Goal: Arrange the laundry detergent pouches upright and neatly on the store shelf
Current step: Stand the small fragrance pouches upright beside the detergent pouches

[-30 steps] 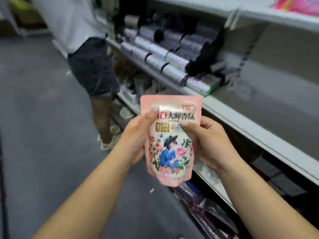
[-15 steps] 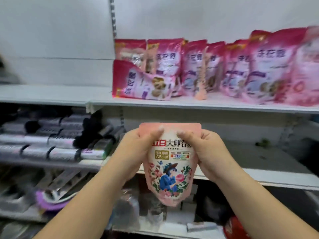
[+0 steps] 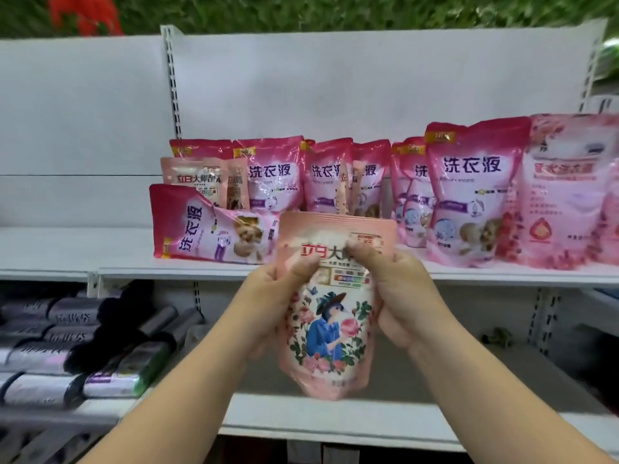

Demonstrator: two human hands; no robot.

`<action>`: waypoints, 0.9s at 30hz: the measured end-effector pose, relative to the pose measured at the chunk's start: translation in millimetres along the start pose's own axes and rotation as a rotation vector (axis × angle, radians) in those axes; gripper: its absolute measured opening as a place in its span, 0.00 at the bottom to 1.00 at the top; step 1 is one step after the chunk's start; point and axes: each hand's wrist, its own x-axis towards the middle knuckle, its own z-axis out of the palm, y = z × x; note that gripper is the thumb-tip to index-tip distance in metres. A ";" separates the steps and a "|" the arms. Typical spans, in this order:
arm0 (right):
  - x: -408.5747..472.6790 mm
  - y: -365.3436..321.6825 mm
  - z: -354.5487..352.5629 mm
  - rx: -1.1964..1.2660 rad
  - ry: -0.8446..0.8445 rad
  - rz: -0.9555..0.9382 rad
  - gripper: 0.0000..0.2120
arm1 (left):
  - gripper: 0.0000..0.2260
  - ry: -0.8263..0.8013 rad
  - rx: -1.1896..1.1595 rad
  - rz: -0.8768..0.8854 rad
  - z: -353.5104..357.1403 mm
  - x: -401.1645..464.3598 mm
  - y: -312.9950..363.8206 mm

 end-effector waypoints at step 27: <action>100.5 -3.1 30.4 -0.093 0.068 -0.244 0.06 | 0.09 0.355 -0.208 0.218 -105.2 73.3 20.9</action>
